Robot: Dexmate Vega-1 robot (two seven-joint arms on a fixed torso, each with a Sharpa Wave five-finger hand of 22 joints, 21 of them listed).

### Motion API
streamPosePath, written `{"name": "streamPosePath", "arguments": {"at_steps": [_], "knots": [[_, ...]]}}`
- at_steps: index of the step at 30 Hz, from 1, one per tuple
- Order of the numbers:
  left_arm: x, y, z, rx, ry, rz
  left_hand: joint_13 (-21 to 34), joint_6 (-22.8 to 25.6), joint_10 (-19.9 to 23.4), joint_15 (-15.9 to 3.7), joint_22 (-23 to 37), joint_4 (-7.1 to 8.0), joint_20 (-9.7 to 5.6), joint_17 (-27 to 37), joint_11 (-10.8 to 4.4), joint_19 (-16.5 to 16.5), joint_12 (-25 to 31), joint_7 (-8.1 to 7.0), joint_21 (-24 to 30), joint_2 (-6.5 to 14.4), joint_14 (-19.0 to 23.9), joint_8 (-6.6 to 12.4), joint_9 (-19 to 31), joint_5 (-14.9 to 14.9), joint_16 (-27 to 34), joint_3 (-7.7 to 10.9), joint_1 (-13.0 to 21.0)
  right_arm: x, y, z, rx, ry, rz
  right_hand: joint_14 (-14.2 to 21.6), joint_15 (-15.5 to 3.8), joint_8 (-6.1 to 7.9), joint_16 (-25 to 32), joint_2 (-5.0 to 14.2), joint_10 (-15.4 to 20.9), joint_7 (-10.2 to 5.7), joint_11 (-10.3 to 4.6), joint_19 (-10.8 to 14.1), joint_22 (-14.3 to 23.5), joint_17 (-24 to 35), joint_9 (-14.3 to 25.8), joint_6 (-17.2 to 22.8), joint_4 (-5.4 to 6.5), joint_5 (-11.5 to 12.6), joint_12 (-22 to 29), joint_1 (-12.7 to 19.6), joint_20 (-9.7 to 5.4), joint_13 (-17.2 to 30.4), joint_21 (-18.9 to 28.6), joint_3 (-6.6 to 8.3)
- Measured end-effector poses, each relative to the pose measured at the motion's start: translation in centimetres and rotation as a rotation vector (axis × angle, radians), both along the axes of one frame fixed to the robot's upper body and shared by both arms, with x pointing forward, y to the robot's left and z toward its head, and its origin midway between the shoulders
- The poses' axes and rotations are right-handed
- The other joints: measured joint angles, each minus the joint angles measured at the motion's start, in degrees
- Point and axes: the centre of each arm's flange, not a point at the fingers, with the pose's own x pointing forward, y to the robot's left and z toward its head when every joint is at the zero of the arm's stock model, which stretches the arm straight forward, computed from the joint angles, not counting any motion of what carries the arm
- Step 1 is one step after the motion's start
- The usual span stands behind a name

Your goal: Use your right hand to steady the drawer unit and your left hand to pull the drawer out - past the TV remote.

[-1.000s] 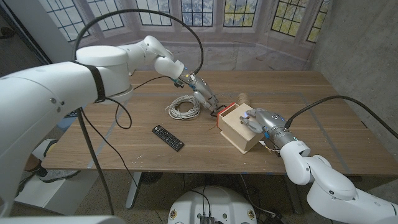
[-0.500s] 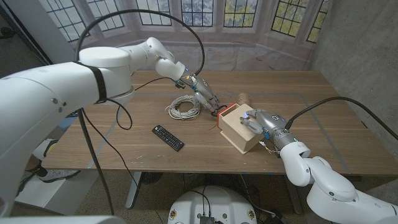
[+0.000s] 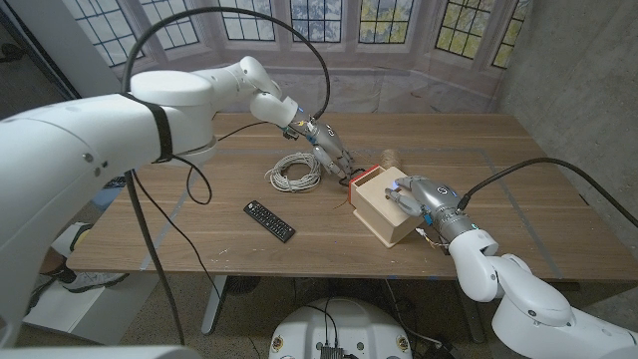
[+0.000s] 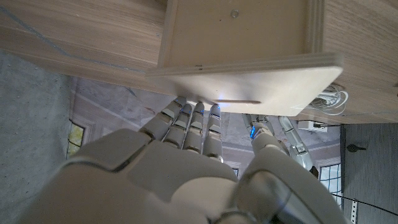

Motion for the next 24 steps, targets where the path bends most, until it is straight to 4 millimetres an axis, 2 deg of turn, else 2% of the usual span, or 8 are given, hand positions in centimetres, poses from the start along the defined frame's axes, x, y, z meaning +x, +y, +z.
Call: {"name": "streamPosePath", "arguments": {"at_steps": [11,24], "knots": [[0.1,-0.3,-0.5,0.021,-0.021,-0.020,0.0,-1.9,-1.9,-0.07,0.0,0.00,0.00,0.0,-1.49,0.0,-0.4,-0.54,0.0,0.0,-0.7,-0.39,0.0,0.0,0.0,0.00,0.0,-0.2,-0.1,-0.2,0.009,-0.003,0.001,0.0,0.00,0.00,0.0,0.00,0.2,0.00,-0.23,-0.1,0.0,-0.1,0.0,0.0,0.00,0.0,0.0,0.0,0.09,0.0,-0.1,0.00],[0.9,-0.3,-1.8,0.046,-0.049,-0.018,0.0,-2.6,-3.1,0.01,0.0,0.00,0.00,0.0,-1.59,0.0,-0.9,-0.62,0.0,0.0,-1.2,-0.38,0.0,0.0,0.0,0.01,0.0,-0.3,-0.1,-0.5,0.018,-0.005,0.004,0.3,0.31,0.00,0.0,0.00,0.3,0.00,-0.32,-0.2,0.0,0.0,0.0,0.0,0.00,0.0,0.0,0.0,0.17,0.0,-0.1,0.00]]}}
